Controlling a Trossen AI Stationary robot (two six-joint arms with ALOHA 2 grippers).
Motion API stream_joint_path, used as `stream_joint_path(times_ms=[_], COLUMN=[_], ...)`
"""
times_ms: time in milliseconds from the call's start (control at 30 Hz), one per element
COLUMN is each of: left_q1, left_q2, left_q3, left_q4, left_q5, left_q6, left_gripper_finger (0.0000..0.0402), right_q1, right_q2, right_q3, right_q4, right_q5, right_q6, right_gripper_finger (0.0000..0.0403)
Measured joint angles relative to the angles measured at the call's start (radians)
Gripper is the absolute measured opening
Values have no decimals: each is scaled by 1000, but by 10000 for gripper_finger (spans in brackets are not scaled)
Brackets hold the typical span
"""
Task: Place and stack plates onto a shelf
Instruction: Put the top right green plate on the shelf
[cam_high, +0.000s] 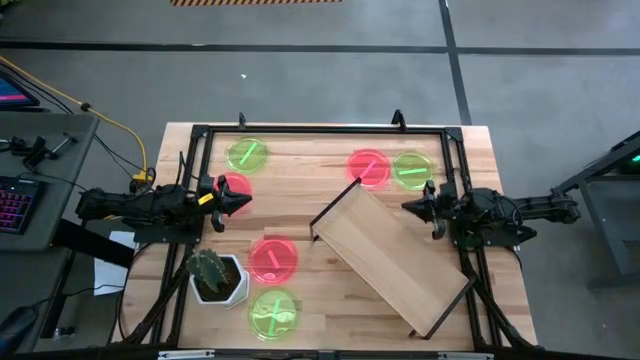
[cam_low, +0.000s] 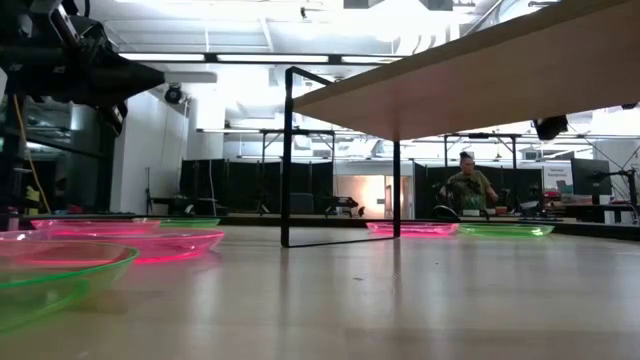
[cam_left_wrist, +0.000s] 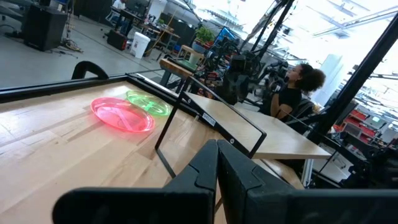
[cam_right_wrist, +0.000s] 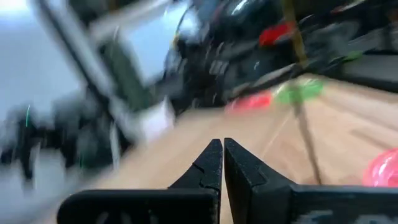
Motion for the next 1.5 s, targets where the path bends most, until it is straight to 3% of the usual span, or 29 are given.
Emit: stream_joint_path(times_ms=[167, 233, 300, 400, 467, 567, 700, 800, 933, 1100, 1500], left_q1=[0, 0, 0, 0, 0, 0, 0, 0, 0, 0, 0], left_q2=[0, 0, 0, 0, 0, 0, 0, 0, 0, 0, 0], left_q3=[0, 0, 0, 0, 0, 0, 0, 0, 0, 0, 0], left_q4=[0, 0, 0, 0, 0, 0, 0, 0, 0, 0, 0], left_q5=[0, 0, 0, 0, 0, 0, 0, 0, 0, 0, 0], left_q6=[0, 0, 0, 0, 0, 0, 0, 0, 0, 0, 0], left_gripper_finger=[1, 1, 1, 1, 1, 1, 1, 1, 1, 1, 1], right_q1=[0, -2, -15, -40, -60, -112, -231, -334, -457, -541, -650], right_q2=[-1, 1, 12, 81, 155, 292, 477, 589, 697, 784, 939], right_q3=[0, 0, 13, 98, 181, 338, 501, 540, 517, 461, 297], right_q4=[287, 350, 357, 323, 209, -87, -564, -794, -951, -986, -659], right_q5=[329, 473, 533, 482, 480, 492, 449, 387, 312, 326, 356], right_q6=[379, 406, 406, 406, 406, 445, 652, 753, 887, 997, 1104], right_gripper_finger=[0, 0, 0, 0, 0, 1, 17, 45, 90, 126, 128])
